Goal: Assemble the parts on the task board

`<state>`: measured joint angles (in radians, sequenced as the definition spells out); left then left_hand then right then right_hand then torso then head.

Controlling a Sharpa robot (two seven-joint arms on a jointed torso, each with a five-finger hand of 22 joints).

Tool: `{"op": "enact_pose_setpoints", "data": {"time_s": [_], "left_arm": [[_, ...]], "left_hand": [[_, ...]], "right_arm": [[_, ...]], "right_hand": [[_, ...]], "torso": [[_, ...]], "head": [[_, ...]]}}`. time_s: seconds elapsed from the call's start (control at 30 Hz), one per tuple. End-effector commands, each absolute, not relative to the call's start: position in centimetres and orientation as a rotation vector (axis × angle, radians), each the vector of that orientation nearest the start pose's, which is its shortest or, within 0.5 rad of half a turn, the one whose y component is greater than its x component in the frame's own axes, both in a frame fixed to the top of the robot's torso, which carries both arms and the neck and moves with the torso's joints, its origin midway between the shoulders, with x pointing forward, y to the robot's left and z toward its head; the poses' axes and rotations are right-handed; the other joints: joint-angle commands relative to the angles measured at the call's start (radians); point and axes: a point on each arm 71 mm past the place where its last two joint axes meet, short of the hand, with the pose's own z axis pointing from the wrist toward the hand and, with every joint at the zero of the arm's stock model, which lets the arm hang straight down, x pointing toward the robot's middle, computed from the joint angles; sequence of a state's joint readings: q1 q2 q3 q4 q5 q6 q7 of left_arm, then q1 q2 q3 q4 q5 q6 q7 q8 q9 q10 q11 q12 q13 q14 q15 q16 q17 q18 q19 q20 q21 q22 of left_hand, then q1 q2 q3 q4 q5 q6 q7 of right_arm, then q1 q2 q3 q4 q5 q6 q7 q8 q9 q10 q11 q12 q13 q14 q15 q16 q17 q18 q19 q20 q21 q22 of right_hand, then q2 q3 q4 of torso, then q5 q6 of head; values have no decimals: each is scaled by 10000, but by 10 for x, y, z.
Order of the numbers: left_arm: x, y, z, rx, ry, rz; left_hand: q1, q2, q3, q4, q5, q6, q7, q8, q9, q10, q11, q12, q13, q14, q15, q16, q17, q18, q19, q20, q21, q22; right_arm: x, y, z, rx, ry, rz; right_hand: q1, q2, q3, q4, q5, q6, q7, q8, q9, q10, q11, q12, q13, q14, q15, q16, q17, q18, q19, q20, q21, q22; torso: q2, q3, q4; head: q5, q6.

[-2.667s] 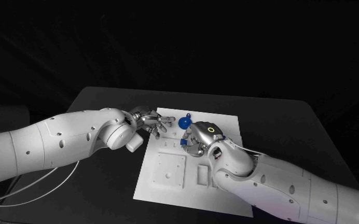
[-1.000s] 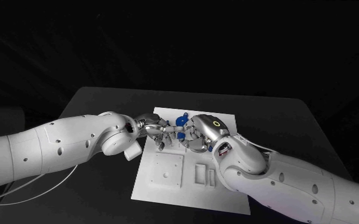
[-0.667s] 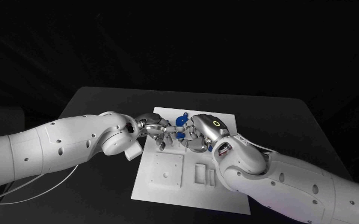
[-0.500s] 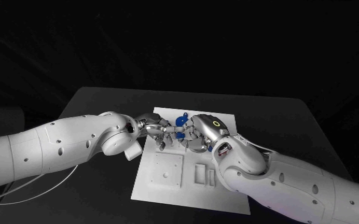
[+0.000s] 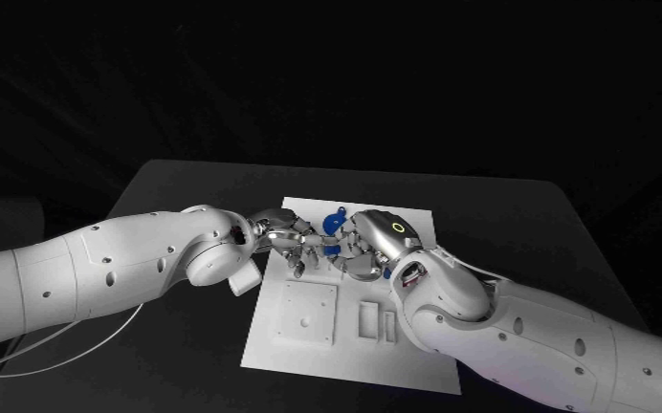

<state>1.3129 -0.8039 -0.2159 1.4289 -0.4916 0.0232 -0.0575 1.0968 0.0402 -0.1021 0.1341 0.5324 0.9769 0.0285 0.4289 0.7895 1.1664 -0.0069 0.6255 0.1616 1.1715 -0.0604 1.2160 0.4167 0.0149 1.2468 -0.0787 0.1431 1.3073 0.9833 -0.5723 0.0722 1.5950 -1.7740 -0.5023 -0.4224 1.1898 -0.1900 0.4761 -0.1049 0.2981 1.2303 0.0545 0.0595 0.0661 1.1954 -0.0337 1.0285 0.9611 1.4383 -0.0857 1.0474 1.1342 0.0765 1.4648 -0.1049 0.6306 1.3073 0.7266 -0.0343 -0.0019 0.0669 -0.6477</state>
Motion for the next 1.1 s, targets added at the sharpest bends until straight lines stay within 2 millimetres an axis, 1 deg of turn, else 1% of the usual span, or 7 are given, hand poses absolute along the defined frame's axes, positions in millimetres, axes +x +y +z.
{"op": "enact_pose_setpoints", "data": {"time_s": [0.03,0.13,0.2,0.5,0.8,1.0,1.1], "left_arm": [[485,200,-220,-5840,22075,-11696],[484,200,-220,-5805,22176,-11755],[484,200,-220,-5792,22214,-11774],[484,200,-221,-5771,22287,-11798],[485,201,-220,-5849,22200,-11890],[485,200,-220,-5903,22185,-12004],[485,200,-220,-5979,22186,-12042]], "left_hand": [[112,-55,119,31,111,-8,-35,-82,-98,-61,13,-96,-40,-87,0,76,-3,-47,-84,-17,-61,208],[270,-123,247,-93,746,-64,-33,-116,-124,-124,26,-144,-58,-124,4,74,-9,-54,-113,-13,-66,209],[336,-167,366,-199,926,-72,-31,-132,-147,-131,29,-174,-73,-140,6,83,-10,-57,-127,-13,-64,209],[140,-220,772,-457,1031,-60,-35,-156,-259,-110,32,-243,-105,-164,9,122,-35,-53,-158,-10,-4,210],[194,14,1192,-584,1348,-103,-35,-169,-296,-109,35,-295,-132,-176,7,135,-41,-50,-172,-12,7,210],[442,331,2045,-1171,1915,-166,-7,-102,-223,12,34,-464,-232,-201,-9,168,-32,-48,-216,-35,74,225],[437,309,2468,-1532,2232,-208,30,-30,-131,63,36,-549,-274,-211,-14,181,-30,-30,-259,-43,160,231]], "right_arm": [[431,-61,-209,-1092,14901,7371],[431,-61,-209,-1083,14881,7391],[431,-60,-209,-1081,14876,7406],[431,-60,-209,-1093,14899,7443],[431,-60,-210,-1131,14998,7441],[431,-60,-211,-1149,15037,7459],[431,-59,-211,-1149,15047,7467]], "right_hand": [[69,-66,2,54,30,50,7,34,9,66,-10,14,10,41,-59,-41,14,-78,75,-71,43,724],[69,-66,2,54,30,50,7,34,9,66,-10,14,10,41,-59,-41,14,-78,75,-71,43,724],[82,-52,6,64,36,54,7,36,11,61,-11,1,9,42,-59,-56,15,-76,75,-70,45,725],[82,-52,6,64,36,54,7,36,11,61,-11,1,9,42,-59,-56,15,-76,75,-70,45,725],[87,-54,4,64,27,45,10,33,9,60,-9,-1,20,41,-58,-66,17,-75,71,-69,28,722],[87,-54,4,64,27,45,10,33,9,60,-9,-1,20,41,-58,-66,17,-75,71,-69,28,722],[87,-54,4,64,27,45,10,33,9,60,-9,-1,20,41,-58,-66,17,-75,71,-69,28,722]], "torso": [[0,-2,0],[-3,-2,4],[-4,-2,5],[1,2,-5],[0,3,-9],[0,4,-7],[-1,3,-6]], "head": [[8,-18],[5,-18],[10,-19],[17,-24],[4,-30],[-13,-33],[-16,-41]]}}
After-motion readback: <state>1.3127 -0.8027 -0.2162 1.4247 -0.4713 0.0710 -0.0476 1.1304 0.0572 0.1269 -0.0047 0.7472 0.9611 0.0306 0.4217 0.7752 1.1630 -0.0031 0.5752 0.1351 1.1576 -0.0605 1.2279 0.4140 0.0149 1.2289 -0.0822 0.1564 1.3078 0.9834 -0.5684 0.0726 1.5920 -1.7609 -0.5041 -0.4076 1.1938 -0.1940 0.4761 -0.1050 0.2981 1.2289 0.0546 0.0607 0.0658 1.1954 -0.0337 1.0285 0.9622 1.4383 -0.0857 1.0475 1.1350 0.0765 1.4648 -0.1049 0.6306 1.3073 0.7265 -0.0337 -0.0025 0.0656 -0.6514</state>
